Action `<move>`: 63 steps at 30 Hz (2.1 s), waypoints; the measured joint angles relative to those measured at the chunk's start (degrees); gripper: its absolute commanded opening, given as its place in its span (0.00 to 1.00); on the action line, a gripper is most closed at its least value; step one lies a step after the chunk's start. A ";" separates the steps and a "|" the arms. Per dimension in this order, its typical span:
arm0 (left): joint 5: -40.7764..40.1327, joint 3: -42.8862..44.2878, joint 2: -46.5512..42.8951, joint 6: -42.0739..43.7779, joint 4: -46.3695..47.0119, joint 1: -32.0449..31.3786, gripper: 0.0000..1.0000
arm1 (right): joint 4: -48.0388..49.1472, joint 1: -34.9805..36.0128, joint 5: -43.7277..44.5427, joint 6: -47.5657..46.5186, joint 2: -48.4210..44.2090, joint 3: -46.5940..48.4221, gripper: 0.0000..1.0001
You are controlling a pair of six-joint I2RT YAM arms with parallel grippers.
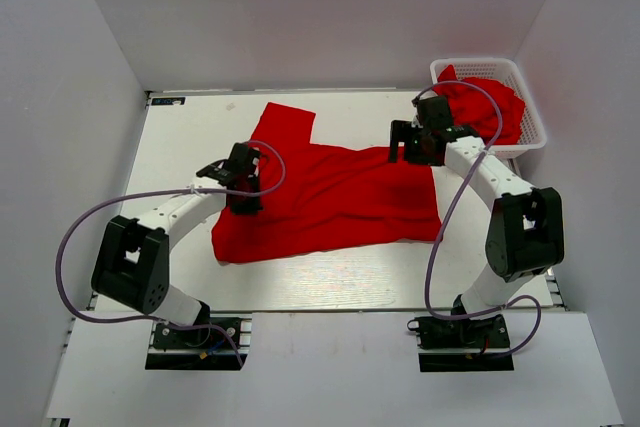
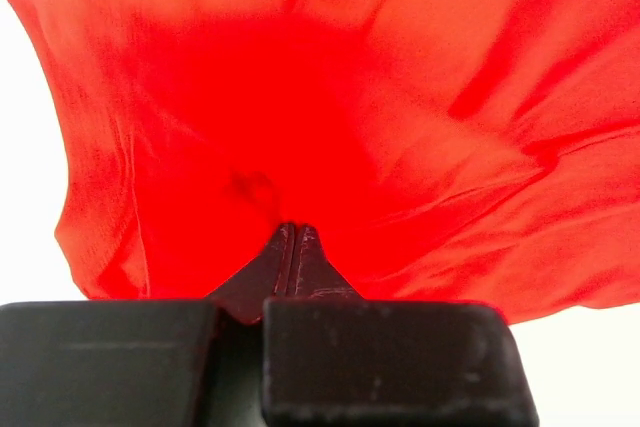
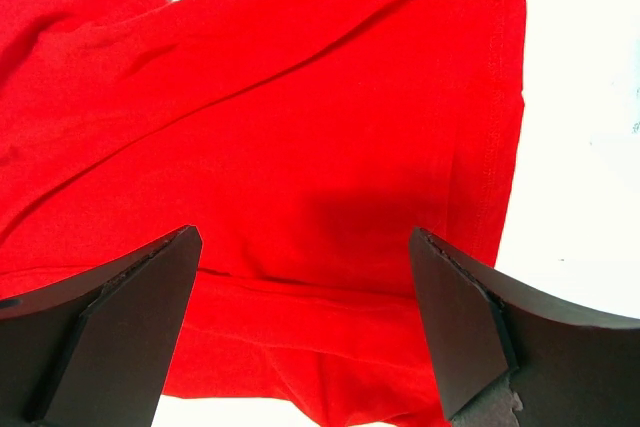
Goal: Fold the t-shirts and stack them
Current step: Fold the flattened tshirt in 1/3 of the way, then grap the side of the flattened tshirt furthest away from the robot with both arms
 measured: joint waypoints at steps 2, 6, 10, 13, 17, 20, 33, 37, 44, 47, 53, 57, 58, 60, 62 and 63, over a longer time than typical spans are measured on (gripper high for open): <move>-0.17 2.27 0.55 1.36 0.70 0.00 0.00 | -0.09 0.00 0.07 0.07 -0.26 -0.13 0.90; -0.26 7.50 3.69 4.46 3.89 0.07 0.00 | -0.07 0.00 0.26 0.11 -0.61 -0.13 0.90; -0.31 9.64 7.43 7.98 7.72 0.11 0.00 | -0.09 0.00 0.31 0.13 -0.63 -0.13 0.90; 0.61 11.78 11.26 12.44 10.21 0.11 0.00 | -0.11 0.00 0.39 0.13 -0.63 -0.13 0.90; 2.82 16.39 16.90 19.41 12.66 0.11 0.00 | -0.13 0.00 0.81 0.11 -0.61 -0.11 0.90; 4.00 18.78 20.28 22.99 13.99 0.11 0.00 | -0.15 0.00 1.11 0.09 -0.61 -0.11 0.90; 2.32 28.13 24.28 27.15 12.07 0.55 1.00 | -1.70 0.00 2.12 -0.31 -0.46 1.51 0.90; 1.90 40.65 28.76 24.46 8.72 1.62 1.00 | -2.21 0.00 3.74 0.42 1.03 5.44 0.90; 1.36 68.78 45.29 19.69 6.08 4.68 1.00 | -3.61 0.00 10.64 5.60 10.82 16.72 0.90; 1.29 77.20 52.78 17.94 5.38 5.92 1.00 | -4.68 0.00 12.52 7.26 16.06 21.46 0.90; 0.96 80.81 62.01 15.30 7.67 8.04 1.00 | -5.14 0.00 13.60 8.35 19.85 24.30 0.90; -0.66 80.83 64.94 14.40 11.34 8.96 1.00 | -5.03 0.00 13.57 8.39 19.87 24.52 0.90; -0.94 80.91 65.53 14.19 12.35 9.16 1.00 | -5.03 0.00 13.53 8.37 19.87 24.52 0.90; -1.16 81.02 66.40 13.33 14.21 9.55 1.00 | -5.01 0.00 13.33 8.35 19.87 24.52 0.90; -0.98 81.18 67.06 12.46 16.31 10.16 1.00 | -5.05 0.00 13.14 8.31 19.91 24.63 0.90; -0.59 81.29 67.36 12.15 17.07 10.32 1.00 | -5.03 0.00 13.11 8.28 20.00 24.76 0.90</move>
